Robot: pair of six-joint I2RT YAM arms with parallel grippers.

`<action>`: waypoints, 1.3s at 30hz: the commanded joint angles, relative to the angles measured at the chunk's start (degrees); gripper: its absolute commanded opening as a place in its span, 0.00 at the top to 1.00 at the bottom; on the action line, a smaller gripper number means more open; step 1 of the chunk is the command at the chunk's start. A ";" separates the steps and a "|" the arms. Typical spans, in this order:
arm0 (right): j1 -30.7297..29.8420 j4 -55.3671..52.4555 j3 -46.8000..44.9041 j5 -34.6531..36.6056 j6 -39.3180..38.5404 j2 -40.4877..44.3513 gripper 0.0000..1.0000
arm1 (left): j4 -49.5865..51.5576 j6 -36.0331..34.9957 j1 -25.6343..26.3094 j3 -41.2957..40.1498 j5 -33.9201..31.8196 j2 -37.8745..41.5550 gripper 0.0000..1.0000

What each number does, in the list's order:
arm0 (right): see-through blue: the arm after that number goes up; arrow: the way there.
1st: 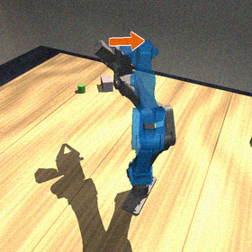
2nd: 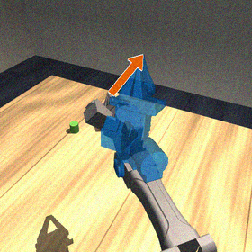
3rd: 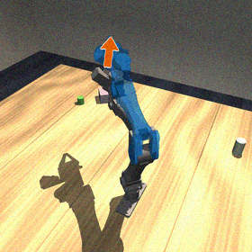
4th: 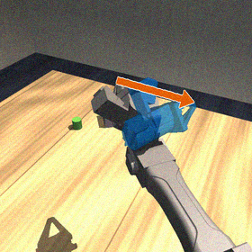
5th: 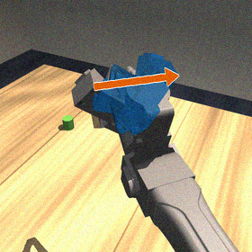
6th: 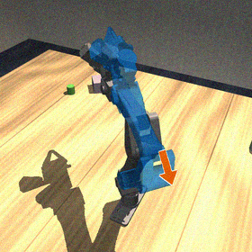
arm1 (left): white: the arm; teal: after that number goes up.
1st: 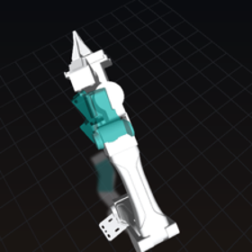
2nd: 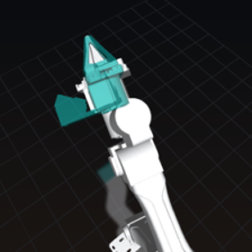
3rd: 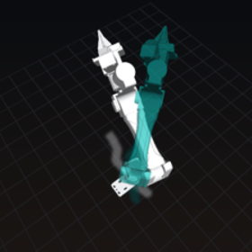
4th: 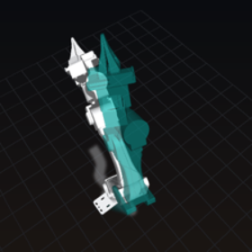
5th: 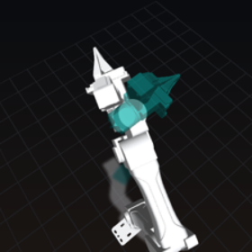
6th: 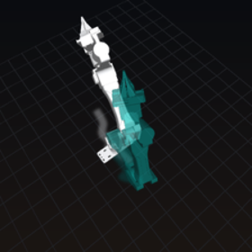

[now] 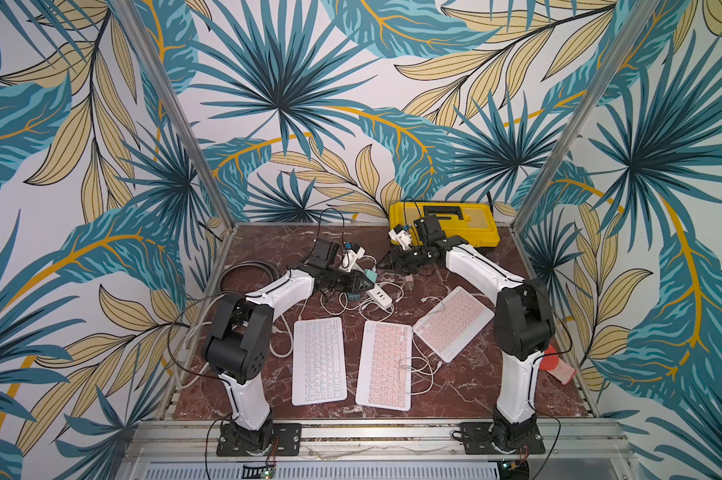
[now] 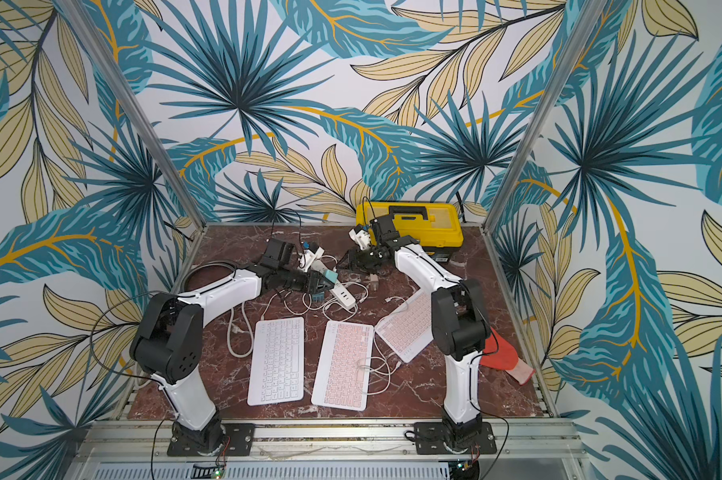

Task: Unplug the wireless keyboard
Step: Remove the power cord from the plug.

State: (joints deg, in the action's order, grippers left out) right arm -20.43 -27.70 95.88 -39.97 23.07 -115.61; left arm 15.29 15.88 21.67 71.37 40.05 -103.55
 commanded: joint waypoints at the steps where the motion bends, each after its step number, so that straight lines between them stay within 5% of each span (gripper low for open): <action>1: -1.17 1.21 0.31 3.46 3.41 0.22 0.64 | -1.05 0.47 0.85 -0.67 -1.73 1.07 1.00; 20: -3.83 -2.63 3.54 6.66 6.49 -3.72 0.81 | -1.09 1.88 1.45 -0.69 -3.68 1.32 1.00; 39: -0.76 0.99 3.72 3.96 10.63 -5.29 0.91 | -0.98 -5.49 4.11 -4.51 1.69 3.85 1.00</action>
State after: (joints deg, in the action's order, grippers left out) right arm -22.55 -27.22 98.19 -36.03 33.45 -119.52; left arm 14.37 14.66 24.03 68.34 37.71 -102.80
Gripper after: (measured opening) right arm 0.111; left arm 0.304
